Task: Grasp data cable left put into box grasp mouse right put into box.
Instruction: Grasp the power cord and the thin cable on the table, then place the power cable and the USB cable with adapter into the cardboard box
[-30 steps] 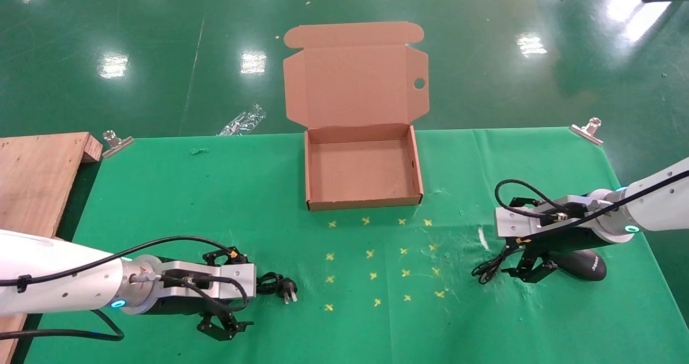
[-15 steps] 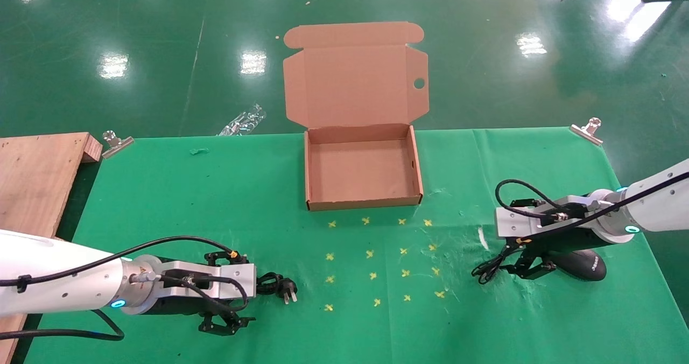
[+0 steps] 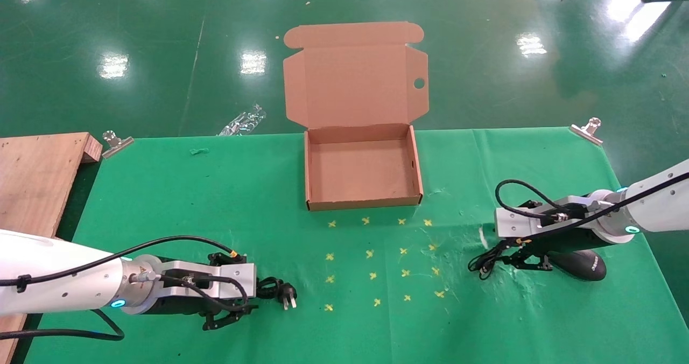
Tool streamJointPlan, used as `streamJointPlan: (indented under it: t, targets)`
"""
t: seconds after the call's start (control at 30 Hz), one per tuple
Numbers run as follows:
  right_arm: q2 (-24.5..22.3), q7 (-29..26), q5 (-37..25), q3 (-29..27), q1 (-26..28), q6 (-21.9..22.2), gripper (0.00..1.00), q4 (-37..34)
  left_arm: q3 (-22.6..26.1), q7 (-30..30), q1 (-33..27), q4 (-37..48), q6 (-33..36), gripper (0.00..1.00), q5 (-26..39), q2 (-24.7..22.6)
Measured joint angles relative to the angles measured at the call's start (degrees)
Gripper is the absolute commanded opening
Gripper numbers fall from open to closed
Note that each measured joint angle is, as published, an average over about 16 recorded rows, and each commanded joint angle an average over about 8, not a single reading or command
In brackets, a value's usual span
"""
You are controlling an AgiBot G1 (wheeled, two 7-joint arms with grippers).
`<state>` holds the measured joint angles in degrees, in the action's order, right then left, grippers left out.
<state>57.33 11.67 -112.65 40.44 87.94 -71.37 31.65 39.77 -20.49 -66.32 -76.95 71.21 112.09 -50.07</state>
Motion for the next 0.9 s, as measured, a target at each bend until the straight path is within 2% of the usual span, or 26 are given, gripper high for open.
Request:
streamJointPlan:
  t: [0.73, 0.9]
  targets:
    - [-0.1, 0.0, 0.0, 0.0, 0.0, 0.1, 0.0, 0.1, -0.1, 0.0, -0.1, 0.1, 0.0, 0.0, -0.1, 0.0]
    - [-0.7, 0.0, 0.2, -0.4, 0.8, 0.0, 0.0, 0.6, -1.2, 0.4, -1.5, 0.5, 0.3, 0.0, -1.7, 0.7]
